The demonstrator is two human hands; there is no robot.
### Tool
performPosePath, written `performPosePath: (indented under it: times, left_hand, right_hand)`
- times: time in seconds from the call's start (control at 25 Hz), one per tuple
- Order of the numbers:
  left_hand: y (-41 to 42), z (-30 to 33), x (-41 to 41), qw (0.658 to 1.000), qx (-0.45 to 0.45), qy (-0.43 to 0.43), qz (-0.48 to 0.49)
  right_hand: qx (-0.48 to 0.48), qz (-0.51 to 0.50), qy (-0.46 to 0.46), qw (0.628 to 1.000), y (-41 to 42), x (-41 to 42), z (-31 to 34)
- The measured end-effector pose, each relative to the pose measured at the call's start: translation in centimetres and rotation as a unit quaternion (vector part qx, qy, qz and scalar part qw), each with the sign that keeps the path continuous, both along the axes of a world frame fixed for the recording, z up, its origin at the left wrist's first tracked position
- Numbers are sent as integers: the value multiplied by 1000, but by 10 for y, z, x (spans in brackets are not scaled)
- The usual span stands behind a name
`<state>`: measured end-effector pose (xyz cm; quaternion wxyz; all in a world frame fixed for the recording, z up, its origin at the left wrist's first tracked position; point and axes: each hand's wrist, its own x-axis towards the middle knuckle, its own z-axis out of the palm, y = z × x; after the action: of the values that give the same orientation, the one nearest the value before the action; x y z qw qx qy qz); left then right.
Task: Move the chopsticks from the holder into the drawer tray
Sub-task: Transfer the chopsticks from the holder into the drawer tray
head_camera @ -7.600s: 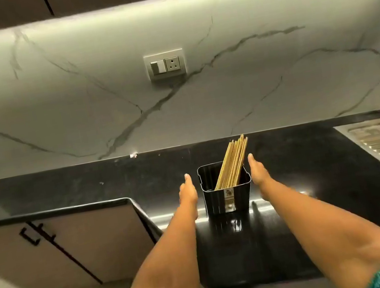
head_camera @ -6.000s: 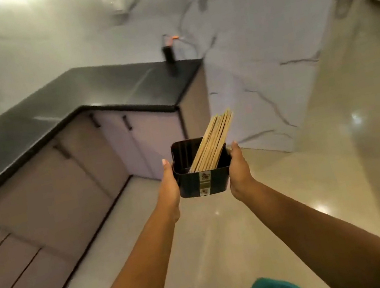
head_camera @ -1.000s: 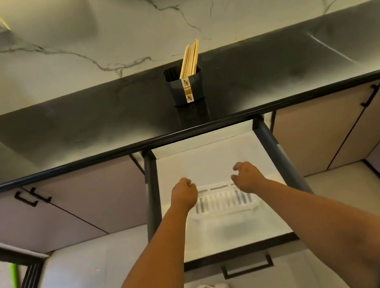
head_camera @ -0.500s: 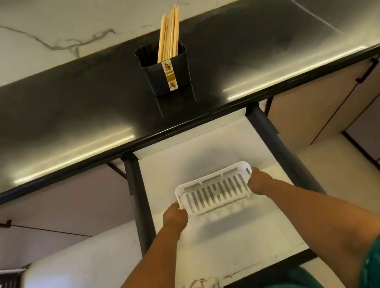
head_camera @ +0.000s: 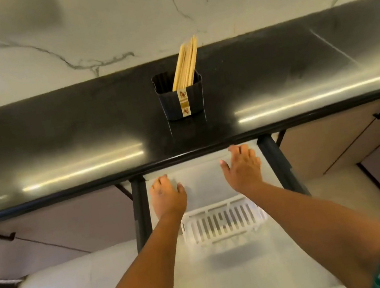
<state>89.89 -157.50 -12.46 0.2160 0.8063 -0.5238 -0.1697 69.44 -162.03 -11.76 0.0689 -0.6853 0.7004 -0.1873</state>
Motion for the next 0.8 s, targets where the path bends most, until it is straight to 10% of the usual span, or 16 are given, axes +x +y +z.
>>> performPosePath:
  times: [0.16,0.36,0.8]
  left_hand:
    - [-85,95,-16,983,-169,19,-66]
    - [-172,165,-12,979,-174,53,-97]
    - [-235,123,-14,971,-86,-85,-208]
  right_hand:
    - [-137,72,-69,986,-101,35,100]
    - [48,-5,-252,967,-220,45,155]
    - [105,-51,-441,890,-311,67,128]
